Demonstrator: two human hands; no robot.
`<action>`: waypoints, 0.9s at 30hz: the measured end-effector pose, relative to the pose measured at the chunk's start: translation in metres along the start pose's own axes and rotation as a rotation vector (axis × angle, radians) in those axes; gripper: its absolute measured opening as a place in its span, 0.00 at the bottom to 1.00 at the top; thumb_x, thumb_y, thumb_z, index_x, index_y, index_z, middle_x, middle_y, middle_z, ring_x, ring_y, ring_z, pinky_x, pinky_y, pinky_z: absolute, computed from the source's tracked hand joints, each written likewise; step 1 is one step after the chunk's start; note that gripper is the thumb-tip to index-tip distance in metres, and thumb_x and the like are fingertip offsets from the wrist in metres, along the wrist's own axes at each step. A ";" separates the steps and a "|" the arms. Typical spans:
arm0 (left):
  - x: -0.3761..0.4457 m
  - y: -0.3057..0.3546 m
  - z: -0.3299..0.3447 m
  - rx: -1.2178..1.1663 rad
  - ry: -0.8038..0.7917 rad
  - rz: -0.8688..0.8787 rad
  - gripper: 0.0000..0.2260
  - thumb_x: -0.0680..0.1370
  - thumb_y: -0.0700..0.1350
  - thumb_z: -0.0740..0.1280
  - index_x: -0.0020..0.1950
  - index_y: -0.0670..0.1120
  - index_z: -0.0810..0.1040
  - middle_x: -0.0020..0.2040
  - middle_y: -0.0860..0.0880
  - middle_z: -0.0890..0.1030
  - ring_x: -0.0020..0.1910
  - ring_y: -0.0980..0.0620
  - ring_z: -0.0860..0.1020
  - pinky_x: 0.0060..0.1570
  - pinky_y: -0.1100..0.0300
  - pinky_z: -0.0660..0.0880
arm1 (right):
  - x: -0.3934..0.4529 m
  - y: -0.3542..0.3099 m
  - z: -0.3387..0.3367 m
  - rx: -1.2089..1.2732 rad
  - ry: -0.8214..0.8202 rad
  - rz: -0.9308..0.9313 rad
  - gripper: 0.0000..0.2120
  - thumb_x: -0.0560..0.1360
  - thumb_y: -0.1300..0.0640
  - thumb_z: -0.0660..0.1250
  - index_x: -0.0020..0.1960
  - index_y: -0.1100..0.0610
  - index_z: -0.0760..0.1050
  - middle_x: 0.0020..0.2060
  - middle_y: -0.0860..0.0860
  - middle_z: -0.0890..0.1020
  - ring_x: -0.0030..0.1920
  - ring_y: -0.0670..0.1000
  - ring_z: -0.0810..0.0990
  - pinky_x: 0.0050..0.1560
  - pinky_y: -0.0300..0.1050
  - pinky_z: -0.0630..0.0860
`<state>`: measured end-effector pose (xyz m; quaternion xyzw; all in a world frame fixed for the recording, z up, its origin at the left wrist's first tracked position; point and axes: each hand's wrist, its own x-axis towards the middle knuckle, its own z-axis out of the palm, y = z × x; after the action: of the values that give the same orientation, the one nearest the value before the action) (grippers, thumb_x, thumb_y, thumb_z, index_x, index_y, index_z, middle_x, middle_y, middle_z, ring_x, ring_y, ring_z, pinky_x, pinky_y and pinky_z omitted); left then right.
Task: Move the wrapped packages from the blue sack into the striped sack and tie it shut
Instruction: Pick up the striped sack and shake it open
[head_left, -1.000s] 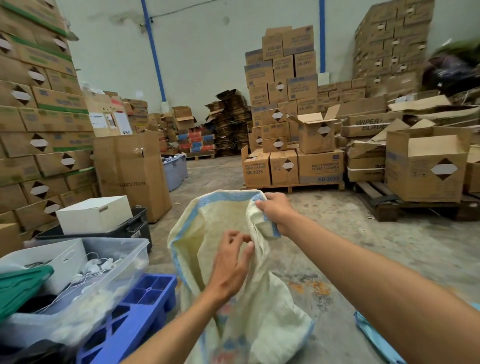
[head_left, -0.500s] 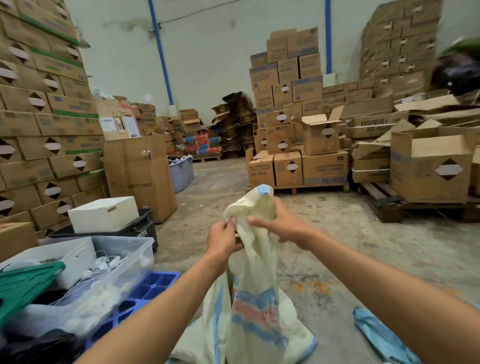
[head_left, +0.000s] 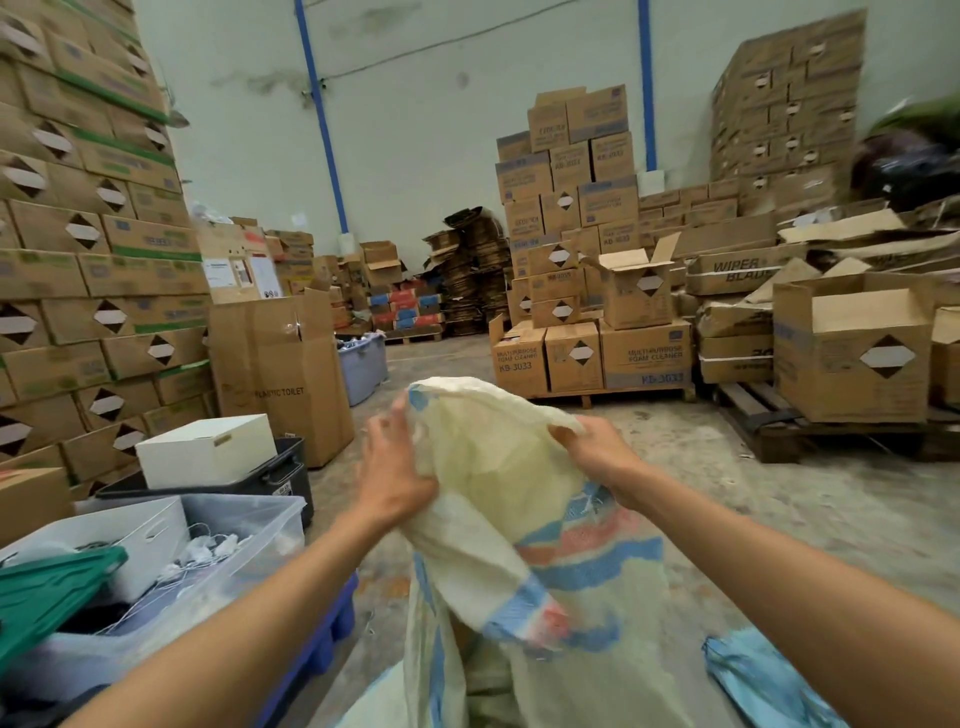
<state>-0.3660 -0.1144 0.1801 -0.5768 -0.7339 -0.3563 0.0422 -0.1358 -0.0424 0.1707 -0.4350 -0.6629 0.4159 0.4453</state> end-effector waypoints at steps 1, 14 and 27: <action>-0.008 0.009 0.003 0.111 -0.022 0.144 0.43 0.64 0.47 0.75 0.73 0.52 0.54 0.70 0.47 0.60 0.70 0.44 0.63 0.69 0.43 0.64 | 0.000 -0.007 0.002 -0.056 -0.080 -0.019 0.12 0.81 0.54 0.62 0.49 0.60 0.81 0.47 0.56 0.83 0.46 0.53 0.81 0.50 0.50 0.78; -0.008 0.047 -0.002 -0.328 0.253 0.257 0.10 0.74 0.34 0.66 0.42 0.49 0.74 0.35 0.55 0.76 0.35 0.54 0.74 0.30 0.68 0.65 | 0.018 -0.019 -0.022 -0.352 -0.128 -0.179 0.19 0.73 0.70 0.67 0.61 0.56 0.73 0.54 0.50 0.78 0.53 0.51 0.78 0.50 0.44 0.77; -0.007 -0.002 -0.032 0.023 -0.140 0.182 0.09 0.74 0.48 0.64 0.44 0.45 0.80 0.45 0.44 0.83 0.48 0.42 0.80 0.45 0.54 0.74 | 0.019 -0.010 -0.006 -0.145 -0.015 0.091 0.14 0.80 0.64 0.51 0.50 0.64 0.75 0.42 0.58 0.77 0.38 0.55 0.76 0.38 0.47 0.72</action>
<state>-0.3764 -0.1390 0.1998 -0.6641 -0.6835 -0.3015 0.0296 -0.1362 -0.0260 0.1860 -0.4929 -0.6739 0.3899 0.3884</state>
